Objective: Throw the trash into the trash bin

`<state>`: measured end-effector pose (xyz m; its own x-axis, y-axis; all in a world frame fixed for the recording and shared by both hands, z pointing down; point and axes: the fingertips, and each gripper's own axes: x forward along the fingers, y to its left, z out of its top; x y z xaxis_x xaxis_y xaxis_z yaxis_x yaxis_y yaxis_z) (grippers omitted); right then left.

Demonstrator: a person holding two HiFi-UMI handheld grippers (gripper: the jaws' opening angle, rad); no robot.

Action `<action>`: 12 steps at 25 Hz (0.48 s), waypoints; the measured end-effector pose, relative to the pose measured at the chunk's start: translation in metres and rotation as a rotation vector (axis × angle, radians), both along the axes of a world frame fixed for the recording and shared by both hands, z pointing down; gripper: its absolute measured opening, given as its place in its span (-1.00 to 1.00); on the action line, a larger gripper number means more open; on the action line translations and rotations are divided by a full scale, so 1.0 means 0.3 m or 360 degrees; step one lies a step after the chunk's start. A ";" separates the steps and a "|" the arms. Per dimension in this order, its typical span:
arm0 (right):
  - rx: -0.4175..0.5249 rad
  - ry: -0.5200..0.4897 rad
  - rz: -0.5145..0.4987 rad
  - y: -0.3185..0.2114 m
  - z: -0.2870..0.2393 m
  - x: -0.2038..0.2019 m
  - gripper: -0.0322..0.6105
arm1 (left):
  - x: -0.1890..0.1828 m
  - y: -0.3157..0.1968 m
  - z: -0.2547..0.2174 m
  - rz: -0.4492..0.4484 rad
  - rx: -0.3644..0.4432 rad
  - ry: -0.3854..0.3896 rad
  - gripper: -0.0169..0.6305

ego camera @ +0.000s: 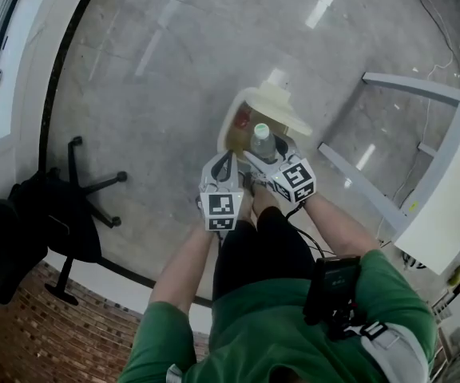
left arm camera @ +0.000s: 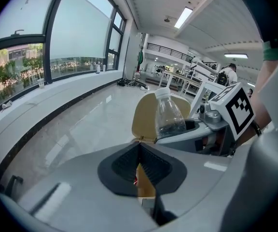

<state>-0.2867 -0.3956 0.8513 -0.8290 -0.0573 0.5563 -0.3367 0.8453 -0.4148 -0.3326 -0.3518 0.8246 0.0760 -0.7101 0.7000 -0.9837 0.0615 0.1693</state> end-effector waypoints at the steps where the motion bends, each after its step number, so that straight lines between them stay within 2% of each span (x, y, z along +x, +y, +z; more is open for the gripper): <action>1: -0.0001 0.0000 0.0013 -0.007 0.025 -0.005 0.12 | -0.002 0.000 0.022 0.0000 0.0000 0.0003 -0.93; 7: 0.0026 0.0038 0.0038 -0.017 0.191 -0.035 0.12 | -0.016 -0.001 0.160 -0.0001 0.0009 0.0020 -0.93; 12: -0.0004 0.0121 0.0119 -0.024 0.339 -0.022 0.12 | -0.036 -0.013 0.247 -0.0025 0.0037 0.0030 -0.93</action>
